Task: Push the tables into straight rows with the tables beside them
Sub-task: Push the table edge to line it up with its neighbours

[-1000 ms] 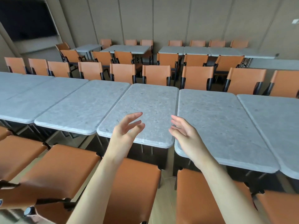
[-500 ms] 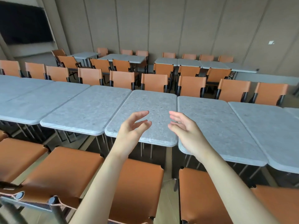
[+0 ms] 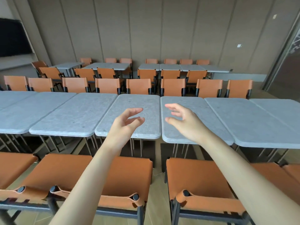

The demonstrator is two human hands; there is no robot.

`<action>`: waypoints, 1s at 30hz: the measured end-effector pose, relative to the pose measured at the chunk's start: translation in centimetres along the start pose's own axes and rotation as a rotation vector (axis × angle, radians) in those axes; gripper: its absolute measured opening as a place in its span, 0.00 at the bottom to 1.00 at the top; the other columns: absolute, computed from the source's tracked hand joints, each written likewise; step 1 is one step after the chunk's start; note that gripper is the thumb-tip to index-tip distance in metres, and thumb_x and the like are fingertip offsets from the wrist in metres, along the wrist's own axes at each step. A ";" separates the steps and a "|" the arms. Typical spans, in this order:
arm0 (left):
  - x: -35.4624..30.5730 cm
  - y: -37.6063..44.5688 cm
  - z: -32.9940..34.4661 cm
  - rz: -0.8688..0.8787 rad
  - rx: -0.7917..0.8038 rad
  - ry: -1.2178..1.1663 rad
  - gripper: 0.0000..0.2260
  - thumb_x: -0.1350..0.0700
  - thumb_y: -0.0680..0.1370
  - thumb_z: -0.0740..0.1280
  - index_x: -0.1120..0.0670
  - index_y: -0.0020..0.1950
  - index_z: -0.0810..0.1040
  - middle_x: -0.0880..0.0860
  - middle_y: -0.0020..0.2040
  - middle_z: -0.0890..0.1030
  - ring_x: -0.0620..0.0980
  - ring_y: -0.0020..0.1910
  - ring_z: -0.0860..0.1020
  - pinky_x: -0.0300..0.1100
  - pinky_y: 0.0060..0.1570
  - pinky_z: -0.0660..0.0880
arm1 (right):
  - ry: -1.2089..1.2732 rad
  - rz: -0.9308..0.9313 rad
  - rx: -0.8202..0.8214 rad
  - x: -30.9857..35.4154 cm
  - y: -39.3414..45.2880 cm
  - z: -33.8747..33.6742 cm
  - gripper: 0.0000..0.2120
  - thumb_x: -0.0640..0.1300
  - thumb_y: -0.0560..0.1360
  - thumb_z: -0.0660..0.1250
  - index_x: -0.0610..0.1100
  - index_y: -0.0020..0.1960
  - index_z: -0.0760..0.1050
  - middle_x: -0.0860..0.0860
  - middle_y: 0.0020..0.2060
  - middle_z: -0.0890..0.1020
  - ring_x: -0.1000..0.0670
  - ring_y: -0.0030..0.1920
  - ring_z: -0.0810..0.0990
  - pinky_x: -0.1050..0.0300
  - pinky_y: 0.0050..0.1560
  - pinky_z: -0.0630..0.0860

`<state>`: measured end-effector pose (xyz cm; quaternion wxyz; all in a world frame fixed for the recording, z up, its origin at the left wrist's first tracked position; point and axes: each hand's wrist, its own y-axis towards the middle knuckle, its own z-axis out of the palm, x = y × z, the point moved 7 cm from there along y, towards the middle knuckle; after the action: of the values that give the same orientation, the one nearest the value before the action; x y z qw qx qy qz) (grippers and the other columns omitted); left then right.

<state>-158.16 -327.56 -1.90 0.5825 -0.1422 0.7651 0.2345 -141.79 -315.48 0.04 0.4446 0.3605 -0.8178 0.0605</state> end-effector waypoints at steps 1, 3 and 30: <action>-0.4 -0.4 0.4 0.010 0.005 0.002 0.12 0.52 0.81 0.68 0.41 0.64 0.79 0.34 0.62 0.79 0.29 0.59 0.76 0.49 0.72 0.69 | 0.005 -0.002 -0.007 0.1 -0.7 -0.2 0.23 0.45 0.82 0.66 0.53 0.76 0.68 0.56 0.75 0.71 0.55 0.75 0.68 0.59 0.67 0.62; -1.0 -1.2 1.2 0.024 0.016 -0.001 0.12 0.52 0.82 0.67 0.42 0.64 0.79 0.35 0.62 0.78 0.28 0.58 0.76 0.48 0.71 0.68 | 0.011 -0.003 -0.008 0.3 -2.0 -0.2 0.23 0.46 0.82 0.66 0.54 0.76 0.68 0.55 0.75 0.70 0.55 0.75 0.68 0.59 0.68 0.63; -2.0 -9.5 -0.3 0.004 0.056 0.021 0.14 0.53 0.83 0.65 0.43 0.68 0.78 0.35 0.65 0.77 0.35 0.68 0.71 0.51 0.75 0.66 | 0.094 0.007 0.023 2.1 -9.9 2.9 0.22 0.45 0.82 0.66 0.53 0.75 0.70 0.56 0.74 0.71 0.55 0.74 0.68 0.57 0.70 0.65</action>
<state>-153.22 -335.89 -1.79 0.5779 -0.1267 0.7776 0.2127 -138.14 -325.09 -2.31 0.4779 0.3594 -0.7966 0.0883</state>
